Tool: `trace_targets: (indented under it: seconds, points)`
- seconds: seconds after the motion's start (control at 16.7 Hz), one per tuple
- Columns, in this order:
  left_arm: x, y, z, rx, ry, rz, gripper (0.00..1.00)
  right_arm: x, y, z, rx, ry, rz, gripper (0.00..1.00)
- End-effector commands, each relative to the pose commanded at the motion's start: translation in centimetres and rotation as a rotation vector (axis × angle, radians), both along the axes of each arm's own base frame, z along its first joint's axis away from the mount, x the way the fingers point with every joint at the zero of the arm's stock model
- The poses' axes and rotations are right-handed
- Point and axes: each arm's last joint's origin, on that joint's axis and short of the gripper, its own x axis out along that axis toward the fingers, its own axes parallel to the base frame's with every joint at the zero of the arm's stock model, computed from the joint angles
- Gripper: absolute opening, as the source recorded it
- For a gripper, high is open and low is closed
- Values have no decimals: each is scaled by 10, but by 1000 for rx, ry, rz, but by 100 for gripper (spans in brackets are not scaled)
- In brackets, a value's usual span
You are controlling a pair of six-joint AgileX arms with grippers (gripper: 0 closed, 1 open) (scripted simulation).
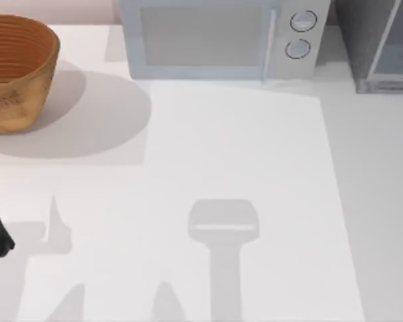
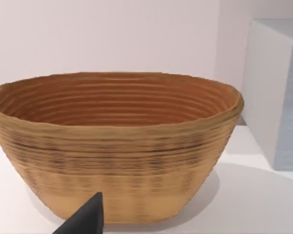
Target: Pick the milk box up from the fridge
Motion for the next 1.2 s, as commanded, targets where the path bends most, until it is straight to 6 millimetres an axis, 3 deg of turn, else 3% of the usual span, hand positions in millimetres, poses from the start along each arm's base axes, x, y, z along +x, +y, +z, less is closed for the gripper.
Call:
trace_targets:
  seconds: [0.18, 0.3, 0.42, 0.78, 1.2]
  points:
    - [0, 0, 0, 0, 0, 0, 100, 51, 2, 5, -2, -9, -9, 100]
    - [0, 0, 0, 0, 0, 0, 100, 73, 8, 5, 1, 2, -14, 100]
    - [0, 0, 0, 0, 0, 0, 100, 84, 12, 5, 3, 12, -17, 100]
    - [0, 0, 0, 0, 0, 0, 100, 88, 12, 5, 4, 16, -18, 100]
    - [0, 0, 0, 0, 0, 0, 100, 142, 12, 6, 3, 10, -17, 100]
